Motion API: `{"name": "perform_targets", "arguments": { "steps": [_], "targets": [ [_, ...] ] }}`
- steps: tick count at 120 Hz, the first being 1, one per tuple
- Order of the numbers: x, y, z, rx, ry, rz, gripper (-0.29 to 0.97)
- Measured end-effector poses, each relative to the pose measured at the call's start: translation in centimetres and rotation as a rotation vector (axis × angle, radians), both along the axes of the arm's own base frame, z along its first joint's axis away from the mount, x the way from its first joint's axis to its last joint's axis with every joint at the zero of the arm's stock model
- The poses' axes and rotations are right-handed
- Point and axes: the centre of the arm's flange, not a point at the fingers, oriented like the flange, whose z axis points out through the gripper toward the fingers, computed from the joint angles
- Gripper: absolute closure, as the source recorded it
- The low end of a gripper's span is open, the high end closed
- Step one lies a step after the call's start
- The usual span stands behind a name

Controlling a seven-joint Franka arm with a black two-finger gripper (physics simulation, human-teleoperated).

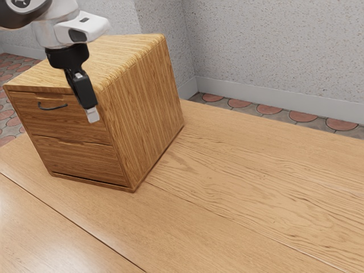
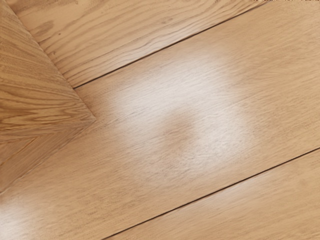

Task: Pull the drawer handle with one arm to open the drawer

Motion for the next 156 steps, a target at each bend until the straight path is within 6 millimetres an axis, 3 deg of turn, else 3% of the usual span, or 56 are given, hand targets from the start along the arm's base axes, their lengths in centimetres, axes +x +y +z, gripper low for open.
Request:
{"name": "perform_targets", "arguments": {
  "steps": [31, 47, 70, 108, 119, 133, 156],
  "targets": [
    [-0.1, 0.6, 0.2, -0.001, -0.023, -0.076, 0.00],
    [-3.5, -0.1, 0.1, -0.033, -0.007, -0.132, 0.00],
    [-7.0, 6.4, 1.4, -0.031, -0.043, -0.149, 0.00],
    [-6.1, 12.3, 0.7, 0.041, -0.147, -0.447, 0.02],
    [-5.9, 14.4, -0.7, 0.054, -0.170, -0.516, 0.14],
    [-6.1, 17.0, -1.1, 0.097, -0.212, -0.586, 0.32],
    [-4.8, 17.6, -2.6, 0.141, -0.275, -0.732, 0.45]
  ]
}}
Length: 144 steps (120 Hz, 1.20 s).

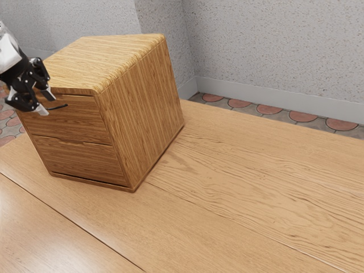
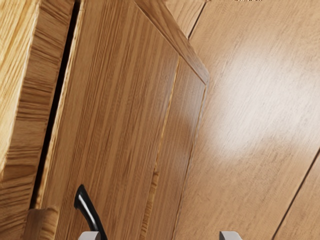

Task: Pull the drawer handle with one arm to open the drawer

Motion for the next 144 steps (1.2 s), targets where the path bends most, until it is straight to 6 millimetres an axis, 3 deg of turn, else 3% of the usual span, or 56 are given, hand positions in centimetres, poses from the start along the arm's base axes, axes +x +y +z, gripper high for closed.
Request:
{"name": "perform_targets", "arguments": {
  "steps": [50, 98, 114, 144],
  "targets": [
    [-0.8, 2.5, 0.3, 0.097, -0.081, -0.153, 0.51],
    [-0.5, 3.3, -2.6, 0.117, -0.045, -0.243, 0.54],
    [-0.5, 3.4, -3.1, 0.117, -0.051, -0.261, 0.63],
    [-3.9, 4.0, -3.1, 0.110, -0.095, -0.267, 0.76]
  ]
}}
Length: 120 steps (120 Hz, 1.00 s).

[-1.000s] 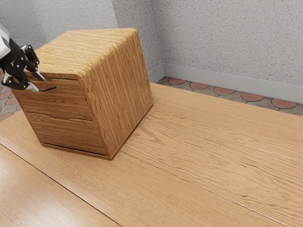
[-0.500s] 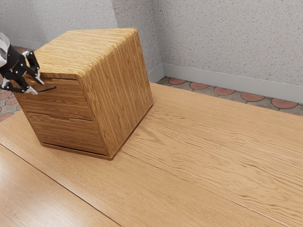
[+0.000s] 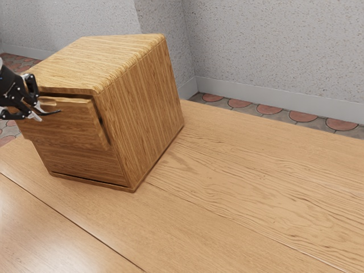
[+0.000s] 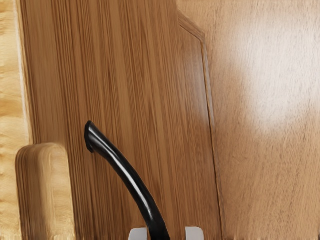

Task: Pull the drawer handle with one arm to open the drawer

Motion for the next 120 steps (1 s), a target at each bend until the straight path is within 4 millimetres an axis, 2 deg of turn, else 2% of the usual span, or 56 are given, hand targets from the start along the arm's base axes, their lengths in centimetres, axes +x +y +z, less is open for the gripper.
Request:
{"name": "perform_targets", "arguments": {
  "steps": [21, 35, 71, 88, 120],
  "targets": [
    [-3.4, 0.0, -0.2, -0.012, -0.037, -0.007, 0.78],
    [-4.9, -0.1, -0.5, -0.024, -0.058, -0.020, 0.79],
    [-7.2, -0.5, -1.3, -0.023, -0.074, -0.052, 0.79],
    [-8.4, -0.8, -1.3, -0.024, -0.079, -0.063, 0.73],
    [-10.6, -1.0, -1.2, -0.034, -0.083, -0.073, 0.70]
  ]
}}
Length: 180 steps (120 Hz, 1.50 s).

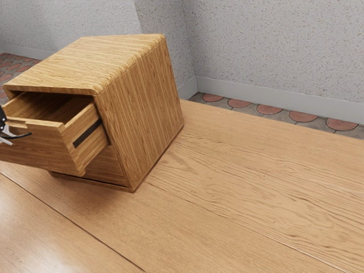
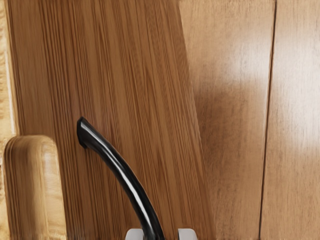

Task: Pull the drawer handle with one arm to open the drawer

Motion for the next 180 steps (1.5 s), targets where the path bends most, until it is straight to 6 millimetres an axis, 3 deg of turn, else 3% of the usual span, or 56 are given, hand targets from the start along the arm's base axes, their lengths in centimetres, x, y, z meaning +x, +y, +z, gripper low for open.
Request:
{"name": "perform_targets", "arguments": {
  "steps": [73, 156, 180],
  "targets": [
    [-5.0, 0.5, -0.2, -0.039, 0.029, -0.007, 0.69],
    [-7.2, -1.1, 0.0, -0.062, 0.077, -0.058, 0.68],
    [-7.6, -0.9, 0.0, -0.068, 0.083, -0.052, 0.61]
  ]
}}
